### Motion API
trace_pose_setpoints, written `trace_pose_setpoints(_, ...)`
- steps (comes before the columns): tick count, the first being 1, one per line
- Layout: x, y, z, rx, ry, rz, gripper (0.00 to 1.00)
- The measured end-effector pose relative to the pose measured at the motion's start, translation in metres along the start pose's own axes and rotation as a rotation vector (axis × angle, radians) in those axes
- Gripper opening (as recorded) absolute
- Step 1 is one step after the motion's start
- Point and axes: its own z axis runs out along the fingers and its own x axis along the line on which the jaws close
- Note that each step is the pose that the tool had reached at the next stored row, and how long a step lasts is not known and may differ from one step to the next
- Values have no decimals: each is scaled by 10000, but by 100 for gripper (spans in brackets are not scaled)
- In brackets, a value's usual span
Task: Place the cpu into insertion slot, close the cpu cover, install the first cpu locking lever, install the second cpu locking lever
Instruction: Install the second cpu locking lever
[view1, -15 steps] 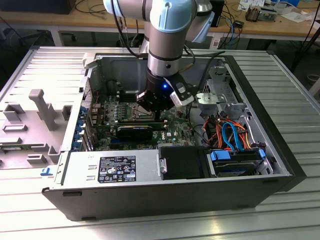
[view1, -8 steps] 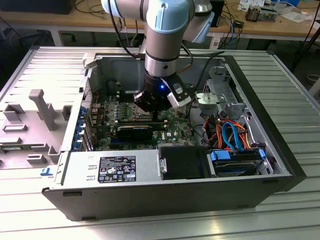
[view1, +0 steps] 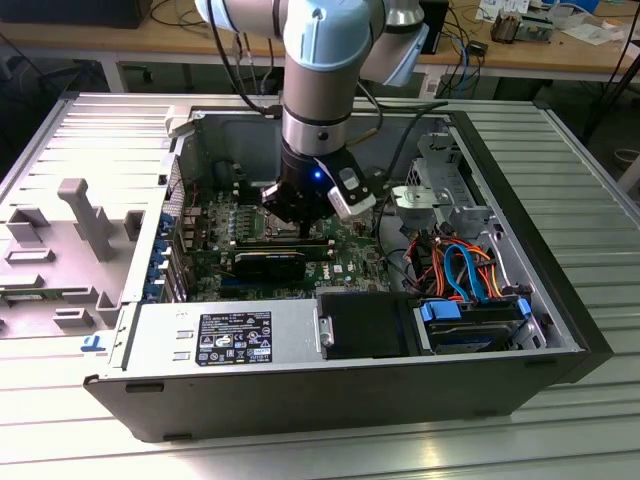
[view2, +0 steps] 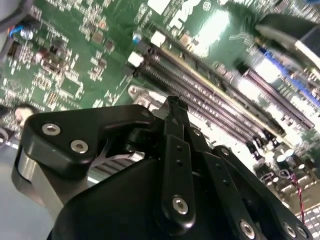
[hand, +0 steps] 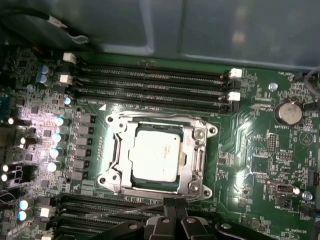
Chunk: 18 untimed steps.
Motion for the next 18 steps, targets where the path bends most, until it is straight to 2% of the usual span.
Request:
trace_pose_setpoints(2, 18, 1, -5, -209, -31, -7, 11)
trace_pose_setpoints(3, 31, -1, -7, -384, -56, -14, 11)
trace_pose_setpoints(4, 42, -3, -7, -520, -74, -18, 11)
trace_pose_setpoints(5, 51, -13, -8, -592, -86, -22, 11)
trace_pose_setpoints(8, 80, -59, -14, -651, -117, -25, 11)
trace_pose_setpoints(14, 139, -72, -60, -915, -206, -38, 11)
trace_pose_setpoints(18, 182, -107, -64, -994, -240, -46, 11)
